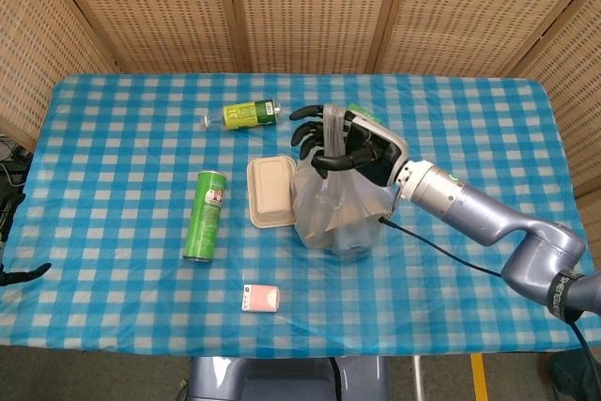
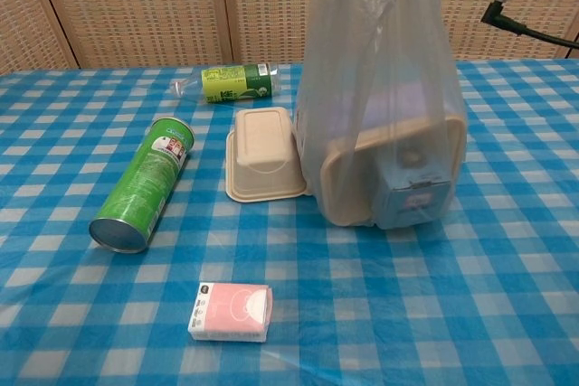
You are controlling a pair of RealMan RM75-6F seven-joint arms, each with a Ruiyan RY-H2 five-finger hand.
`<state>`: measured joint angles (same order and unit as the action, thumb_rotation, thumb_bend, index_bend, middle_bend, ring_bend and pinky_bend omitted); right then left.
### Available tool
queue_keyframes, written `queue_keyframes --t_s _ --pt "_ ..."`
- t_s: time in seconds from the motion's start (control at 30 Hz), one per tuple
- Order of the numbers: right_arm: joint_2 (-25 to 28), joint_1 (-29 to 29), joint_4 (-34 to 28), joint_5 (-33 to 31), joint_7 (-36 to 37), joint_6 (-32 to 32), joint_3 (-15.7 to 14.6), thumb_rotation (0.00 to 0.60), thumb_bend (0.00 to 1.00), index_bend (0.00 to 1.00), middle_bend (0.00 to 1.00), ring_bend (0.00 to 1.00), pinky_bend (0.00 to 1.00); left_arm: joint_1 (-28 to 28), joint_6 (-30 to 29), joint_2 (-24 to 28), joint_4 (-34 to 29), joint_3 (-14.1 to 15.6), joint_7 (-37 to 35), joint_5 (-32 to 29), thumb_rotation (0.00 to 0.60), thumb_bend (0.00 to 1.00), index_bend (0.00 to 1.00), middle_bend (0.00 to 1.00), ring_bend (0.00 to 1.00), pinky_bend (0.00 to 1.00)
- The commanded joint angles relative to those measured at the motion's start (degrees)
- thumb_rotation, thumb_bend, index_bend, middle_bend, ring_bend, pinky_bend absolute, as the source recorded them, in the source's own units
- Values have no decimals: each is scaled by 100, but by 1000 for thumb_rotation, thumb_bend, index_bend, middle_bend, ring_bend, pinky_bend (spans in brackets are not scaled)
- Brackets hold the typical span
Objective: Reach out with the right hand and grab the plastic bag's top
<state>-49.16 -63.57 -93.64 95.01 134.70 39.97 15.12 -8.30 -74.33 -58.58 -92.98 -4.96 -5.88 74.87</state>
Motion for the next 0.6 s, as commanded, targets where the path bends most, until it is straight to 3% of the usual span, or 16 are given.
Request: queue_keyframes --t_s 0.03,0.13,0.27,0.37,0.6 --pt "4 -79 21 -162 -193 -165 -34 600 0 748 792 806 999 3 -5 1 0 1 -2 2 600 0 0 0 0 0" --pt "43 -156 -39 -257 -538 -371 -65 600 50 898 866 874 1000 0 -2 2 1 -1 -8 -1 600 0 0 0 0 0" --pt "131 -229 -134 -400 -937 -599 -80 600 389 996 908 914 1000 -1 5 4 5 2 -15 -1 600 0 0 0 0 0" --pt "178 -244 -194 -587 -1283 -720 -58 600 537 1000 915 922 1000 -2 7 1 6 5 -18 3 600 0 0 0 0 0" --pt "180 -154 -284 -1429 -2361 -881 86 600 660 1000 908 925 1000 8 -16 3 0 9 -28 17 600 0 0 0 0 0"
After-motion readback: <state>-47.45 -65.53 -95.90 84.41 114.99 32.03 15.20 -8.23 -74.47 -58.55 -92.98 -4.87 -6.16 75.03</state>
